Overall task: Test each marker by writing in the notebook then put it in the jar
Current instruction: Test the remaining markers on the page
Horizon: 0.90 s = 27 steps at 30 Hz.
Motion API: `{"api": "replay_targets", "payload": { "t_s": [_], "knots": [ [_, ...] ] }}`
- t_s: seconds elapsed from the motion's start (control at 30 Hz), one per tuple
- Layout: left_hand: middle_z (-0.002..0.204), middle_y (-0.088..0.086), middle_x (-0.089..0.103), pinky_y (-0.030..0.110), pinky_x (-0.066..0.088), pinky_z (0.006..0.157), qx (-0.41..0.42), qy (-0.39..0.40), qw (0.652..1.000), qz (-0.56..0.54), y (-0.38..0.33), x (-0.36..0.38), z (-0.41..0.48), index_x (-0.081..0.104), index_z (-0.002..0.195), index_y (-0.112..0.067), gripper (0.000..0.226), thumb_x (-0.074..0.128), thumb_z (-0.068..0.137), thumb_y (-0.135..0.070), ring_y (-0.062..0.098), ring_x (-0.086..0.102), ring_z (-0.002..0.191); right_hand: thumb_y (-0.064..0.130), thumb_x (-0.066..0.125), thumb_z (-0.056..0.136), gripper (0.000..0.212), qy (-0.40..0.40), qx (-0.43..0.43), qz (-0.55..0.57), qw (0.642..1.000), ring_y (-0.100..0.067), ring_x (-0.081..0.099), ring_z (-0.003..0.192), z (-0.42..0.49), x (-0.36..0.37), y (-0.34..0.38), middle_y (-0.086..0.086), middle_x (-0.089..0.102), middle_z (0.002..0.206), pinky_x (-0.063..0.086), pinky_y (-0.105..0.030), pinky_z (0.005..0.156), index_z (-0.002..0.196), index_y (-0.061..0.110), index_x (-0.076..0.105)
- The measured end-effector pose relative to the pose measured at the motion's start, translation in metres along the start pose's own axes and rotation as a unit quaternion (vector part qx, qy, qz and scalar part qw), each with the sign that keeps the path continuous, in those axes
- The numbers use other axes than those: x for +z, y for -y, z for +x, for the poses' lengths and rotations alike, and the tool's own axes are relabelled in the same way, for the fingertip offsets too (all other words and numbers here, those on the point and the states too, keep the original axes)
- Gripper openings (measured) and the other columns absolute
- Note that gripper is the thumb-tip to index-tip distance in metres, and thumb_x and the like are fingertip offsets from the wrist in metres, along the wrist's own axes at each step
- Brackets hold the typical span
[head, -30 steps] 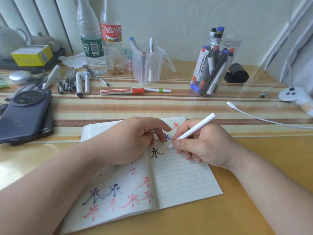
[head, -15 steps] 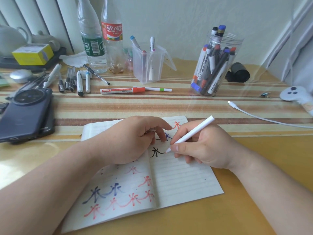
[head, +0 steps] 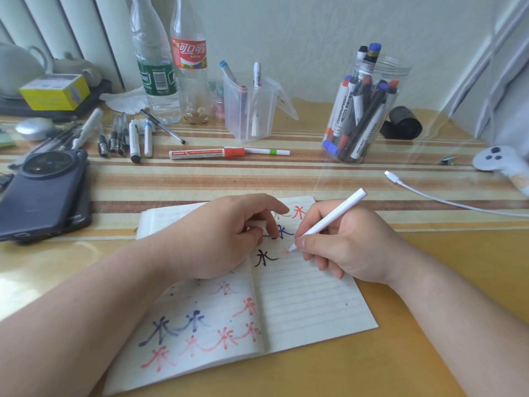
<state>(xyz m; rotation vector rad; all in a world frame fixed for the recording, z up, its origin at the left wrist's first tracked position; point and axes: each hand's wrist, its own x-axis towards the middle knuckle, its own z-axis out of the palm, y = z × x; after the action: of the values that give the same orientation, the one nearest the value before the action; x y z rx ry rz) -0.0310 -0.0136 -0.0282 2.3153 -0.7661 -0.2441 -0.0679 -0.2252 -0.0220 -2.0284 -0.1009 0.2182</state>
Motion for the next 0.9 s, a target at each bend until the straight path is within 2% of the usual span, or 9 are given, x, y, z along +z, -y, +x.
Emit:
{"api": "replay_targets", "payload": {
  "t_s": [0.3,0.4,0.47,0.57,0.63,0.7,0.77,0.8,0.9],
  "knots": [
    [0.100,-0.030,0.068,0.003,0.039,0.077,0.004,-0.020,1.000,0.010,0.005,0.001,0.000,0.057,0.124,-0.040,0.044,0.058,0.095,-0.008,-0.011,0.060,0.091,-0.004,0.063,0.082,0.018,0.004,0.014,-0.026,1.000,-0.018,0.052,0.046,0.004,-0.003,0.000,-0.008,0.061,0.056,0.039,-0.024,0.040,0.067,0.006,0.064],
    [0.101,-0.033,0.067,0.010,0.045,0.079,0.011,-0.036,0.999,0.010,0.005,0.002,0.000,0.060,0.120,-0.043,0.041,0.059,0.096,-0.010,-0.002,0.063,0.092,-0.001,0.064,0.079,0.017,-0.018,0.004,-0.038,0.999,-0.017,0.050,0.047,0.007,-0.006,-0.005,-0.006,0.058,0.052,0.039,-0.026,0.044,0.064,0.006,0.061],
    [0.101,-0.035,0.067,0.012,0.046,0.074,0.021,-0.061,0.998,0.006,0.004,0.001,0.001,0.064,0.117,-0.046,0.040,0.061,0.096,-0.012,0.000,0.063,0.086,0.006,0.063,0.074,0.009,-0.029,-0.021,-0.007,0.999,-0.015,0.047,0.048,0.007,-0.008,-0.008,-0.003,0.056,0.052,0.037,-0.026,0.044,0.066,0.006,0.060],
    [0.099,-0.038,0.067,0.004,0.038,0.073,0.040,-0.090,0.995,0.000,0.002,0.002,0.003,0.065,0.120,-0.048,0.041,0.066,0.094,-0.016,-0.014,0.057,0.085,0.008,0.062,0.074,0.006,-0.027,-0.093,0.037,0.995,-0.011,0.044,0.051,0.005,-0.010,-0.012,0.003,0.052,0.053,0.035,-0.023,0.048,0.073,0.003,0.060],
    [0.100,-0.038,0.068,0.006,0.040,0.070,0.040,-0.089,0.995,-0.002,0.001,0.002,0.003,0.060,0.125,-0.051,0.044,0.068,0.094,-0.021,-0.009,0.059,0.080,0.007,0.065,0.079,0.008,-0.024,-0.130,0.079,0.988,-0.004,0.046,0.050,0.005,-0.007,-0.013,0.011,0.054,0.054,0.035,-0.017,0.050,0.077,0.002,0.059],
    [0.099,-0.040,0.068,0.011,0.045,0.070,0.030,-0.074,0.997,-0.007,-0.001,0.001,0.003,0.054,0.129,-0.054,0.050,0.069,0.093,-0.024,-0.001,0.062,0.077,0.006,0.067,0.080,0.007,-0.022,-0.144,0.129,0.981,-0.004,0.047,0.048,0.007,-0.005,-0.013,0.008,0.055,0.054,0.036,-0.016,0.049,0.078,0.006,0.060],
    [0.095,-0.037,0.070,0.011,0.047,0.069,0.015,-0.066,0.996,-0.049,-0.003,0.000,0.003,0.049,0.129,-0.056,0.058,0.074,0.090,-0.022,-0.002,0.065,0.075,0.004,0.065,0.079,0.008,-0.016,-0.133,0.192,0.972,-0.013,0.041,0.046,0.009,-0.003,-0.014,-0.002,0.049,0.052,0.030,-0.022,0.044,0.075,0.011,0.064],
    [0.093,-0.032,0.072,0.014,0.051,0.071,0.009,-0.066,0.995,-0.080,-0.003,0.000,0.003,0.048,0.126,-0.056,0.061,0.077,0.087,-0.019,-0.001,0.067,0.073,0.004,0.062,0.078,0.010,-0.012,-0.121,0.231,0.965,-0.016,0.038,0.046,0.010,-0.003,-0.015,-0.005,0.047,0.051,0.025,-0.022,0.043,0.074,0.012,0.066],
    [0.089,-0.014,0.077,0.040,0.059,0.082,0.002,-0.076,0.983,-0.164,-0.001,0.001,0.004,0.050,0.121,-0.056,0.064,0.082,0.082,-0.016,0.016,0.073,0.074,0.005,0.052,0.076,0.020,-0.012,-0.097,0.310,0.946,-0.021,0.043,0.048,0.011,-0.006,-0.015,-0.012,0.054,0.058,0.015,-0.023,0.040,0.073,0.010,0.071]
  ]
}}
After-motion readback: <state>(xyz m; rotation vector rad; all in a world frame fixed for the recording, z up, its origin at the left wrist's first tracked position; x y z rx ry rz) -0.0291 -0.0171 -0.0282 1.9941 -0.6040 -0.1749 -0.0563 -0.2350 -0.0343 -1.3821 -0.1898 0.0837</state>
